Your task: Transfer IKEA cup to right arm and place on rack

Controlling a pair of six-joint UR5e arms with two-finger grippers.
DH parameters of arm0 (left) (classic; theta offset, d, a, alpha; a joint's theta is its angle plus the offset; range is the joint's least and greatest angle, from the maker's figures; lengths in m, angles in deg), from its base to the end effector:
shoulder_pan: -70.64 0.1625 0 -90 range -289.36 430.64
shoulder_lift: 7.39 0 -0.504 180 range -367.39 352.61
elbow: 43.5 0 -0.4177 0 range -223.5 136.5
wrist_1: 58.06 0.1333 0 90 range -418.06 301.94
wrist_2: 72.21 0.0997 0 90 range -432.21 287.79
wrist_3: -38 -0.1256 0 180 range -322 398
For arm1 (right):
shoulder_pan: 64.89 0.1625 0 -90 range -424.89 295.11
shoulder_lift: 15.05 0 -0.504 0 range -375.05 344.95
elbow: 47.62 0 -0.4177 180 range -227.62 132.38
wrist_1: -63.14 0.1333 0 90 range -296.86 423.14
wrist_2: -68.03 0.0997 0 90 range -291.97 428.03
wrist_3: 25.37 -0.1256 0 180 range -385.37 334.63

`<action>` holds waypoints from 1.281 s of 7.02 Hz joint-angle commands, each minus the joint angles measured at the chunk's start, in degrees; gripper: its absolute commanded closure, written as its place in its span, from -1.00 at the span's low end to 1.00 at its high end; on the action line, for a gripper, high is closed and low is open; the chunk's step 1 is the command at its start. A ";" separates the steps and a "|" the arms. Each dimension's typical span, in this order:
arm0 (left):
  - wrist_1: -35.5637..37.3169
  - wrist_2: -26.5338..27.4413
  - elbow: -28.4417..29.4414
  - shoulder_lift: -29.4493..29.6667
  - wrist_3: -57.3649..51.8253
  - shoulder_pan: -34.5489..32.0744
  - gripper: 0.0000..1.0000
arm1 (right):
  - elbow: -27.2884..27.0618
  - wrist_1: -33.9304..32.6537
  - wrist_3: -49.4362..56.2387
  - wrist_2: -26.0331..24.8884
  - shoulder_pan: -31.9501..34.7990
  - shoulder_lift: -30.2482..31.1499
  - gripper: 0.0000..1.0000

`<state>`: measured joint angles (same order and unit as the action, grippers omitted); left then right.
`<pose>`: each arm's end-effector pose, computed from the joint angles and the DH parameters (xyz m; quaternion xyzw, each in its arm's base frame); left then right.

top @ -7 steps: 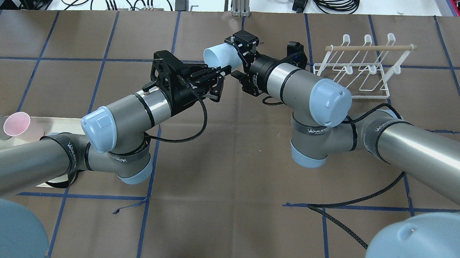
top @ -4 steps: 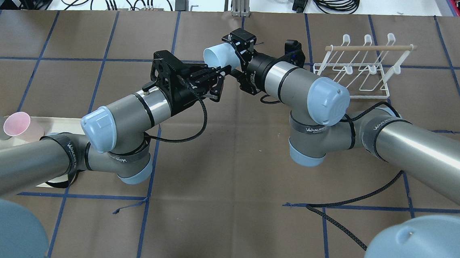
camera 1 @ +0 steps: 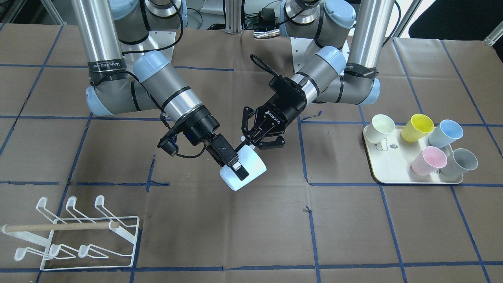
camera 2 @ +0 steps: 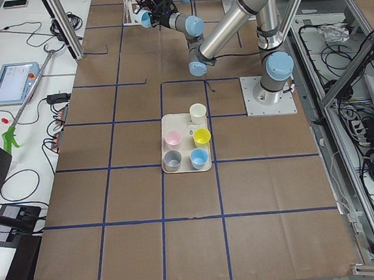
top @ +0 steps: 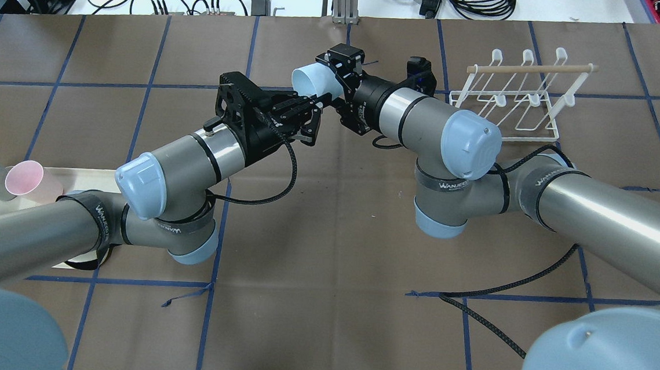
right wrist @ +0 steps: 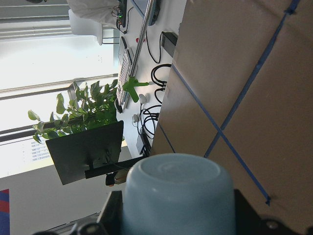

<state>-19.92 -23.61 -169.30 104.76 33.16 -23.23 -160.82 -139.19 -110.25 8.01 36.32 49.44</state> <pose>-0.2519 -0.5183 0.3371 -0.2608 -0.7477 0.5402 0.2847 0.3157 -0.5842 0.3445 0.3830 0.7387 -0.1769 0.5256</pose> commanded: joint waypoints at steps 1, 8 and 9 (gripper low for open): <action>0.00 0.00 0.03 0.00 0.00 0.00 0.87 | 0.00 0.00 -0.12 0.17 -0.39 0.20 -0.11; -1.58 1.32 -0.41 -1.50 0.00 0.44 -0.99 | 0.26 0.27 -0.29 1.58 -1.18 0.46 0.06; -4.45 1.49 -0.41 -2.89 0.00 2.27 -0.99 | 1.13 0.44 -0.29 1.66 -1.88 0.55 0.07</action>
<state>-21.97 -22.26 -169.65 102.95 33.17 -22.39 -160.39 -138.94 -110.54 9.61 35.12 49.86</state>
